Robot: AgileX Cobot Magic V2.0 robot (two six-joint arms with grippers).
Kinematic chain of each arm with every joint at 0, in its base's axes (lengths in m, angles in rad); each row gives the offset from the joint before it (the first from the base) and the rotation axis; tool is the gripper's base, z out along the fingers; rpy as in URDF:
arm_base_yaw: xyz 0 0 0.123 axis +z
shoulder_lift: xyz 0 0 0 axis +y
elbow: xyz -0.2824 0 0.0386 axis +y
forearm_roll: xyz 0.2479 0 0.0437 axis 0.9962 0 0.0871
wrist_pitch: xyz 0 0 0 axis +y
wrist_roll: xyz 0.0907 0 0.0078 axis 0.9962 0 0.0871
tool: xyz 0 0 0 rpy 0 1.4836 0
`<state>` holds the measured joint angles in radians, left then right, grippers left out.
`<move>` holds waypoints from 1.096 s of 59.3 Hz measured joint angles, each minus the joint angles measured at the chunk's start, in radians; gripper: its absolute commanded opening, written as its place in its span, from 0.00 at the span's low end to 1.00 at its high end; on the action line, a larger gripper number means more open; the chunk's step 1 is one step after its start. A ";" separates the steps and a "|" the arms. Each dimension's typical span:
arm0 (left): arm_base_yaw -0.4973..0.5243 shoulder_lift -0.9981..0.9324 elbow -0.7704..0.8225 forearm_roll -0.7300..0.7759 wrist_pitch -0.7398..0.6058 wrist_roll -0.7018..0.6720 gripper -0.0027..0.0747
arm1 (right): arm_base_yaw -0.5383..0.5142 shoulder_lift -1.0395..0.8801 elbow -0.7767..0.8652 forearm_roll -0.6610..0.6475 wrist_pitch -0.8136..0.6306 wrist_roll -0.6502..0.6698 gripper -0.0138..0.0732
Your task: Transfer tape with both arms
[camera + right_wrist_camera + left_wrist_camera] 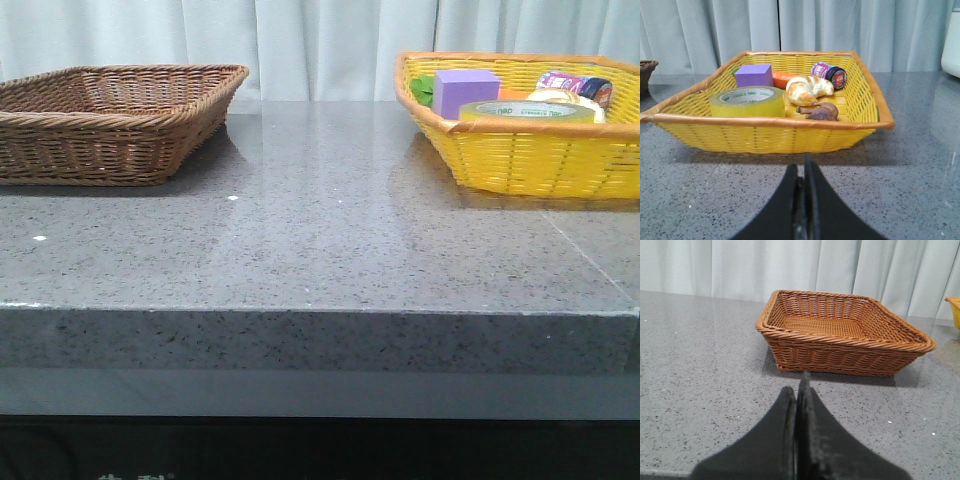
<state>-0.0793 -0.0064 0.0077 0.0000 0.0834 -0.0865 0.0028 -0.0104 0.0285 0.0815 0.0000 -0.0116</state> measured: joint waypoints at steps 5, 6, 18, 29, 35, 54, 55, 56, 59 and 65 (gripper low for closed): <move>0.000 0.000 0.000 0.000 0.000 0.000 0.01 | 0.000 0.000 0.000 0.000 0.000 0.000 0.08; 0.000 0.000 0.000 0.000 0.000 0.000 0.01 | 0.000 0.000 0.000 0.000 0.000 0.000 0.08; 0.000 0.000 0.000 0.000 0.000 0.000 0.01 | 0.000 0.000 0.000 0.000 0.000 0.000 0.08; 0.000 0.000 0.000 0.000 0.000 0.000 0.01 | 0.000 0.000 0.000 0.000 0.000 0.000 0.08; 0.000 0.000 0.000 0.000 -0.002 0.000 0.01 | 0.000 0.000 0.000 0.000 0.000 0.000 0.08; 0.000 0.000 0.000 -0.022 -0.032 0.000 0.01 | 0.000 0.000 -0.013 0.000 0.018 0.000 0.08; 0.000 0.000 -0.003 -0.026 -0.028 0.000 0.01 | 0.000 0.000 -0.019 0.000 0.025 0.000 0.08; 0.000 0.000 -0.004 -0.031 -0.022 0.000 0.01 | 0.000 0.000 -0.029 0.000 0.035 0.000 0.08; 0.000 0.000 -0.028 -0.038 0.000 0.000 0.01 | 0.000 0.000 -0.058 0.000 0.062 0.000 0.08; 0.000 0.000 -0.100 -0.042 0.052 0.000 0.01 | 0.000 0.000 -0.136 0.000 0.129 0.000 0.08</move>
<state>-0.0793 -0.0064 -0.0926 -0.0419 0.1356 -0.0865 0.0028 -0.0104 -0.1074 0.0815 0.1292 -0.0116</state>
